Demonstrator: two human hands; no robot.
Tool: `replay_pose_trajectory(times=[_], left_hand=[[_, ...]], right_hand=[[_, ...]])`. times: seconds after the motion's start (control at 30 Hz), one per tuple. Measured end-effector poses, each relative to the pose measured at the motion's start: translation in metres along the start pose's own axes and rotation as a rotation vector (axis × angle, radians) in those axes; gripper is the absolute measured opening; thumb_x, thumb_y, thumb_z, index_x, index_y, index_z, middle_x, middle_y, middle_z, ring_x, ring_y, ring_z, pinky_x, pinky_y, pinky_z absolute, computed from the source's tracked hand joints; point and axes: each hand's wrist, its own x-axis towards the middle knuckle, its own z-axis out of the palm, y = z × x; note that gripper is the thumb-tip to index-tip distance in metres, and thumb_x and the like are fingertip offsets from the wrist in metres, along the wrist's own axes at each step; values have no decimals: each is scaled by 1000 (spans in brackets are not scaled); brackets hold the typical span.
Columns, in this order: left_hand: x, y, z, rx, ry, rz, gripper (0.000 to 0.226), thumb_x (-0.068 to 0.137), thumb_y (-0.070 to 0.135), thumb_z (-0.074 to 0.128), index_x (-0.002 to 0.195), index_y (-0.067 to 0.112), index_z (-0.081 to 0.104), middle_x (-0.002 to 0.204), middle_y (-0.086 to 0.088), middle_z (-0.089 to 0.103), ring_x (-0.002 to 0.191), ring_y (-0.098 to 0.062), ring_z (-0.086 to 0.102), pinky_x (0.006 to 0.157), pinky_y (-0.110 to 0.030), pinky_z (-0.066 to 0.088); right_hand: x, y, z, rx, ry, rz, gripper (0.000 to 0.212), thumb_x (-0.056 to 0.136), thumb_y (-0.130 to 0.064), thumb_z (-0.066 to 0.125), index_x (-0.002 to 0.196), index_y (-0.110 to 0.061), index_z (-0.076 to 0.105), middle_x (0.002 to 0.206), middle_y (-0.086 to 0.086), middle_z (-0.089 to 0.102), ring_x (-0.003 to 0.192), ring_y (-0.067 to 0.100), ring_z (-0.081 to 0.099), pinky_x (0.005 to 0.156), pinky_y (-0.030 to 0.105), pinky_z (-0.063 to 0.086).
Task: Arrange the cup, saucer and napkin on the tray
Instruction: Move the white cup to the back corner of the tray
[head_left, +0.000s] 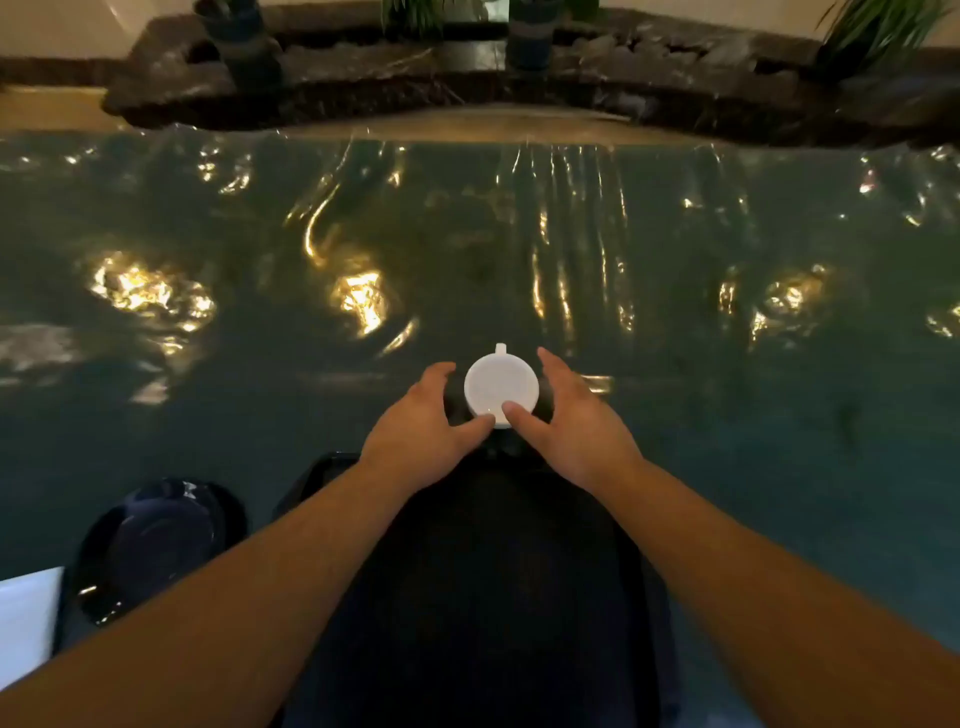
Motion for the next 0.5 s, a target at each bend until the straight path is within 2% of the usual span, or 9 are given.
replay_pose_trajectory(times=[0.1,0.2,0.27,0.33,0.43,0.5], left_hand=[[10,1,9,-199,-81,-67,88,79,67,64,152,38,25,129,17,63,115,-15,62,81,-34,48],[12,2,15,-298,-91,-111,83,79,64,65,151,42,29,110,27,64,101,-6,64,76,-30,49],[14,3,17,-346,-94,-118,81,76,64,66,148,45,32,109,24,65,96,-6,66,75,-30,52],[17,4,18,-394,-94,-131,78,75,60,67,146,44,37,113,19,67,97,-10,68,80,-34,56],[19,8,20,-465,-86,-141,63,81,42,70,139,38,47,115,12,67,99,-15,70,88,-43,59],[17,13,19,-506,-66,-164,58,81,36,69,135,36,50,113,10,67,98,-16,70,88,-45,59]], right_hand=[[9,-2,10,253,-12,111,92,84,-72,58,160,-39,17,158,-8,44,134,20,50,96,40,46],[14,-6,18,410,-14,190,86,87,-60,63,159,-36,23,150,-7,51,125,17,55,92,35,45],[17,-7,22,488,-25,228,84,89,-54,67,159,-35,25,144,-4,53,117,20,61,94,41,53],[19,-8,25,544,-31,258,79,90,-47,69,157,-33,30,137,-4,55,112,23,64,95,46,56],[18,-12,26,640,-16,260,56,91,-36,68,143,-32,46,120,-10,60,106,19,64,91,47,58],[15,-15,23,682,4,262,49,91,-33,66,138,-33,51,116,-13,60,105,18,64,89,47,59]])
